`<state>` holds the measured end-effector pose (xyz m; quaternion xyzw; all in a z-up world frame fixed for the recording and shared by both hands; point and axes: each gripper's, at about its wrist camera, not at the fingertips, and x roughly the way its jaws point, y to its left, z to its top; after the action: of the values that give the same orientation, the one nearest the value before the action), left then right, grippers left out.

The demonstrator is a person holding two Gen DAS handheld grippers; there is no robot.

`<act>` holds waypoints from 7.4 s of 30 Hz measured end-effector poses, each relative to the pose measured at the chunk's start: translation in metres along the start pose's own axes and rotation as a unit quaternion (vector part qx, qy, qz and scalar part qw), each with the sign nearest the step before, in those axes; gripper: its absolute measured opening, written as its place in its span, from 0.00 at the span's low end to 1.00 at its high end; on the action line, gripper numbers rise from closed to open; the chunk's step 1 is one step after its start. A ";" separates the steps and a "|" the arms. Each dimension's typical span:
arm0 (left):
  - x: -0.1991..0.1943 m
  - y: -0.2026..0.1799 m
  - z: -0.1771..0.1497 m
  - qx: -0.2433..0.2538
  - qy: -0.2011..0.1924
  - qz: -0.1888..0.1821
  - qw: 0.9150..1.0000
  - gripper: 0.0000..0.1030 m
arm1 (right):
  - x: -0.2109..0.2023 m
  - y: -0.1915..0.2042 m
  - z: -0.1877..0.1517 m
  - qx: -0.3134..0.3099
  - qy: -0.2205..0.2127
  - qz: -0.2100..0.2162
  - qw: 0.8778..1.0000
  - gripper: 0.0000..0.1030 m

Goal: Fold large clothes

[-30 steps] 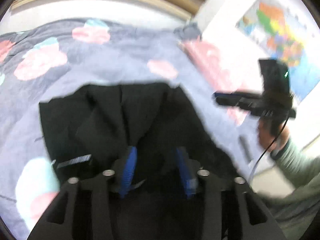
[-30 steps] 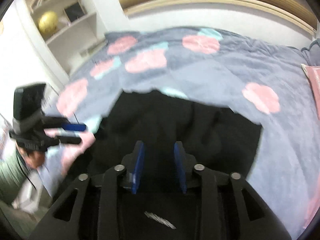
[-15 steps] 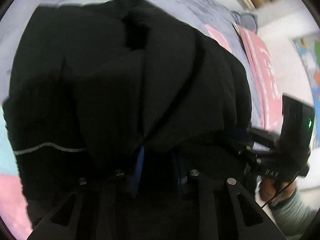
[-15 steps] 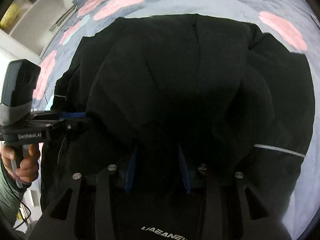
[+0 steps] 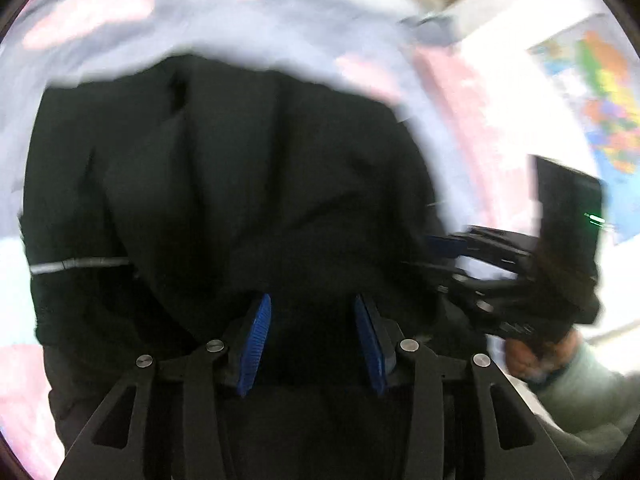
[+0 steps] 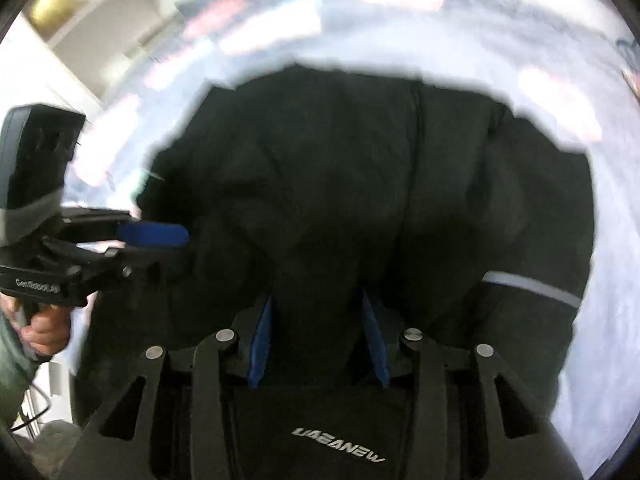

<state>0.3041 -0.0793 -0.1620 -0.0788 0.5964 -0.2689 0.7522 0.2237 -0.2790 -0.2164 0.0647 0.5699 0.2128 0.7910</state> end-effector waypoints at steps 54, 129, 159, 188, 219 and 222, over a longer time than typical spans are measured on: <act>-0.110 0.121 -0.278 -0.104 -0.115 0.019 0.988 0.59 | -0.129 -0.082 -0.307 0.200 -0.161 -0.107 0.961 0.62; -0.200 0.061 -0.077 -0.072 -0.382 -0.011 0.921 0.16 | -0.216 -0.119 -0.096 0.213 -0.314 0.007 0.925 0.20; -0.117 0.123 -0.016 -0.046 -0.303 0.031 0.951 0.76 | -0.075 -0.186 -0.039 0.209 -0.219 -0.024 0.953 0.55; -0.065 0.173 0.087 -0.061 -0.215 -0.023 0.975 0.52 | -0.026 -0.217 0.037 0.039 -0.194 -0.016 0.980 0.18; -0.042 0.191 0.127 -0.166 -0.236 0.129 0.949 0.45 | 0.018 -0.223 0.093 0.110 -0.131 -0.180 0.969 0.24; -0.088 0.169 0.110 -0.161 -0.276 0.104 0.942 0.46 | -0.014 -0.209 0.083 0.098 -0.149 -0.153 0.972 0.36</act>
<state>0.4473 0.0847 -0.1310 -0.2070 0.4060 -0.0571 0.8883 0.3522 -0.4614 -0.2475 0.0850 0.4673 0.0205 0.8798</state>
